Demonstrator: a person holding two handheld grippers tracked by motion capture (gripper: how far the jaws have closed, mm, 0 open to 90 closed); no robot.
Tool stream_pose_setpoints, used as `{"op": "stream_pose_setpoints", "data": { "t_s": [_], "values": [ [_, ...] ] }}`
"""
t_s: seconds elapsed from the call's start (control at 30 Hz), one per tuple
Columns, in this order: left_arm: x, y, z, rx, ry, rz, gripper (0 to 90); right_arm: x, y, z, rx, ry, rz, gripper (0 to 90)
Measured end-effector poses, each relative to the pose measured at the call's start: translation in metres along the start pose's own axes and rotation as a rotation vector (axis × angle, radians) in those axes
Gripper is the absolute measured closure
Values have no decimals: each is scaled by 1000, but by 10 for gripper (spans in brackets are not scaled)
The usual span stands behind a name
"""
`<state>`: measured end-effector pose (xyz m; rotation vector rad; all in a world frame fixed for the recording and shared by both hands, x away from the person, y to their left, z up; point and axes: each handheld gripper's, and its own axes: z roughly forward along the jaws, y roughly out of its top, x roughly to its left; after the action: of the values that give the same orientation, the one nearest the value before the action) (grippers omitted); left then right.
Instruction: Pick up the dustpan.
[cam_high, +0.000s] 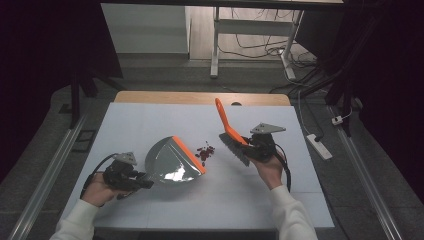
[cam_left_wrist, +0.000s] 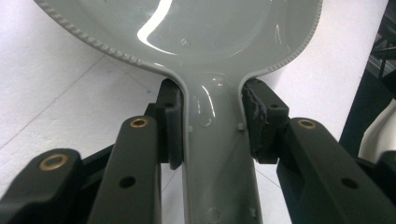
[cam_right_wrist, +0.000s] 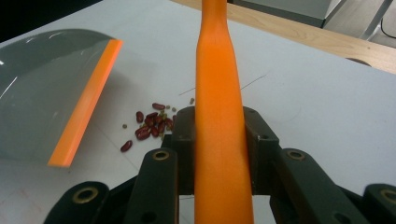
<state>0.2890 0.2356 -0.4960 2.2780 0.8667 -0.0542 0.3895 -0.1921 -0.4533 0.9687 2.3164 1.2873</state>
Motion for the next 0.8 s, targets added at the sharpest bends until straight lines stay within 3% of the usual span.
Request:
{"op": "stream_pose_setpoints", "data": {
  "t_s": [0.8],
  "values": [
    [-4, 3, 13, 81, 2, -12, 621, 3, 16, 41, 25, 11, -36, 701]
  ]
}}
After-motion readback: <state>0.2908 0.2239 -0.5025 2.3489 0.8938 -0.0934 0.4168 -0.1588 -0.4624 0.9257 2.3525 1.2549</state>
